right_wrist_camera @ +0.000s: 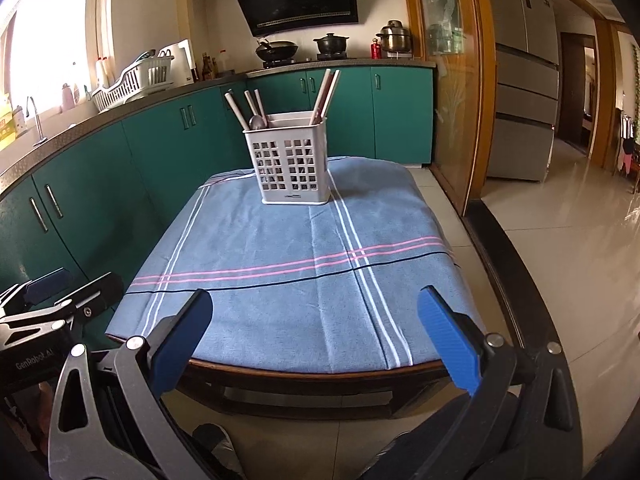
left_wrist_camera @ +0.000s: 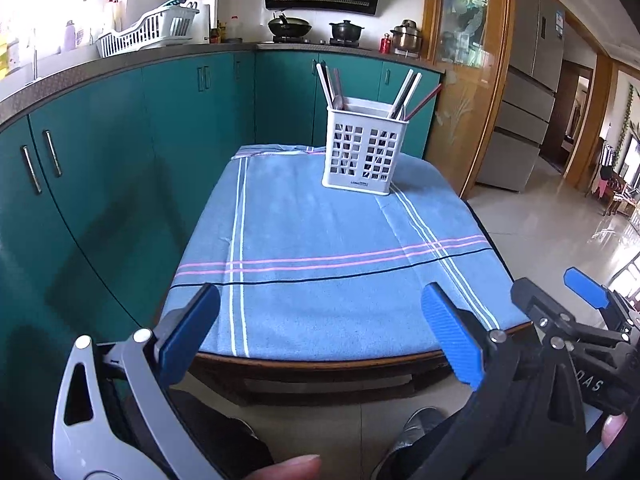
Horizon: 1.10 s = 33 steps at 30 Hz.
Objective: Organize utensils
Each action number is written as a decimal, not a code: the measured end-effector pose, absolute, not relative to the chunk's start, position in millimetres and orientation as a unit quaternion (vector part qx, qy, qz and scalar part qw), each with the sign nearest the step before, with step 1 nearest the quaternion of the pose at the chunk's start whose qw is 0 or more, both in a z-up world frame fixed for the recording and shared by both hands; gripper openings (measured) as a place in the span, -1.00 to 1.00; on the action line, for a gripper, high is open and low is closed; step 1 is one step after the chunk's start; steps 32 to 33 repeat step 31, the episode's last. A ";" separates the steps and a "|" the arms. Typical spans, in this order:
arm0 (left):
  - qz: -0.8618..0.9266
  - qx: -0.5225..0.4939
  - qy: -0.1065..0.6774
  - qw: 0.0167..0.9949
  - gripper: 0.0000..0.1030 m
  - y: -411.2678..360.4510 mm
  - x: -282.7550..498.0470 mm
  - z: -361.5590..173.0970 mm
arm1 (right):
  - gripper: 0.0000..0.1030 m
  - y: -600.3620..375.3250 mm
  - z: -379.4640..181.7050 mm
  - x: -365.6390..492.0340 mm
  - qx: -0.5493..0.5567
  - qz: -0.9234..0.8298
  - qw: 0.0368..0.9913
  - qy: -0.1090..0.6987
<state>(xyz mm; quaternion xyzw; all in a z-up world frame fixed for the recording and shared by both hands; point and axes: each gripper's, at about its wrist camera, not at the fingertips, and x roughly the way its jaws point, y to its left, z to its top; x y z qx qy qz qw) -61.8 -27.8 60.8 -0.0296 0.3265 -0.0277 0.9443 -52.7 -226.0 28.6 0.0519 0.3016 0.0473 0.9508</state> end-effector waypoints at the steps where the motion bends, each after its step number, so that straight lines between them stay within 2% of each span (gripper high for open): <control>1: -0.028 -0.029 0.327 0.944 0.93 -28.2 -60.0 59.4 | 0.94 -227.8 27.4 -52.3 0.054 0.046 0.951 0.302; 33: -0.032 -0.018 0.357 0.933 0.93 -26.0 -11.7 22.4 | 0.94 -233.0 -5.2 -9.0 0.056 0.035 0.939 0.338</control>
